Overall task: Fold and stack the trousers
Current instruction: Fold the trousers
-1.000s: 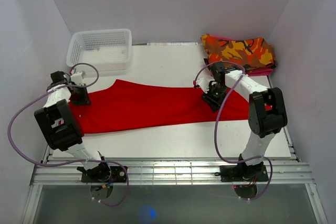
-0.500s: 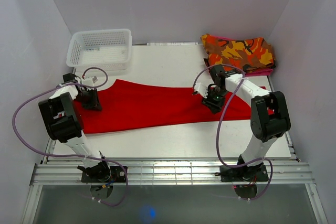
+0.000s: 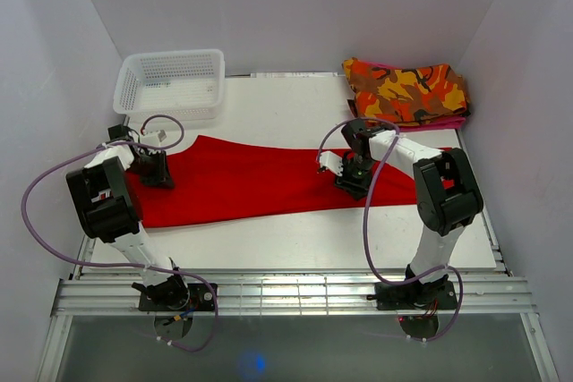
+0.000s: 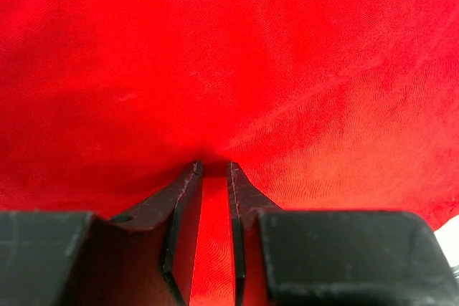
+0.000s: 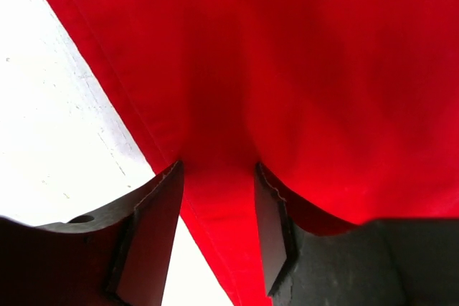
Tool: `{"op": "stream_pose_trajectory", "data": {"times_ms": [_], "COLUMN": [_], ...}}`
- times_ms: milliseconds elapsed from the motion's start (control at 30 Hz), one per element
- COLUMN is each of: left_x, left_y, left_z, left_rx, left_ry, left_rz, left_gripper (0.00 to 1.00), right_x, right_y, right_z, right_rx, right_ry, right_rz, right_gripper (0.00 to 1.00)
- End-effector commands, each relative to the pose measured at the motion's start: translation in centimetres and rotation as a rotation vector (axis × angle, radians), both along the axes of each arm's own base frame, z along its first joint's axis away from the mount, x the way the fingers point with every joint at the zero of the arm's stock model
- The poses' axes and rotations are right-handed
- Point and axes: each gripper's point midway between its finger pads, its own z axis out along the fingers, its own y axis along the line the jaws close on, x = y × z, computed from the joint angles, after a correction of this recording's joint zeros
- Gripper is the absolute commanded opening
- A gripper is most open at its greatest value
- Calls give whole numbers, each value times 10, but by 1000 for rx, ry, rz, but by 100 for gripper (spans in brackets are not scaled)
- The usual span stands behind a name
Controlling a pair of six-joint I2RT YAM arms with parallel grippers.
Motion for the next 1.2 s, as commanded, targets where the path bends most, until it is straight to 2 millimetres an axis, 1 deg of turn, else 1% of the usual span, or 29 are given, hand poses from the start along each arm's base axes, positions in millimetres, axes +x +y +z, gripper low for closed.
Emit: {"op": "stream_pose_trajectory", "data": {"times_ms": [0, 200, 300, 400, 467, 500, 533, 600, 633, 667, 700, 867, 1000, 1067, 1133, 1167], "left_x": [0, -4, -5, -6, -5, -6, -6, -7, -7, -8, -8, -10, -16, -18, -20, -20], "left_y": [5, 5, 5, 4, 4, 5, 5, 6, 6, 6, 6, 7, 11, 12, 15, 15], "left_z": [1, -2, -4, -5, -5, -6, -5, -5, -4, -5, -4, -6, -13, -16, -20, -20], "left_rx": [31, 35, 32, 31, 32, 33, 36, 40, 44, 45, 48, 56, 75, 81, 86, 85], "left_ry": [-6, 0, 3, 7, 7, 9, 9, 10, 7, 8, 6, 13, 40, 49, 64, 68], "left_rz": [7, 7, 11, 12, 14, 15, 14, 12, 10, 9, 8, 6, 11, 16, 22, 24], "left_gripper": [32, 32, 32, 32, 32, 32, 32, 32, 32, 32, 32, 32, 32, 32, 32, 32], "right_x": [-7, -25, -26, -21, -15, -12, -10, -6, -6, -6, -6, -11, -26, -34, -39, -45], "right_y": [-2, -12, -13, -12, -11, -10, -10, -9, -10, -9, -9, -8, -13, -19, -23, -27], "right_z": [-4, -8, -7, -8, -10, -11, -12, -10, -8, -6, -4, 14, 26, 21, 18, 12], "right_rx": [-18, -35, -32, -33, -37, -40, -41, -42, -44, -40, -39, -22, -23, -40, -51, -64], "right_ry": [14, 38, 35, 18, -2, -11, -15, -23, -23, -22, -22, -21, 3, 19, 19, 37], "right_rz": [34, 77, 80, 75, 65, 63, 58, 51, 48, 46, 46, 47, 66, 81, 95, 97], "right_gripper": [51, 53, 53, 50, 46, 41, 33, 26, 17, 12, 9, 8, 8, 8, 8, 8]}}
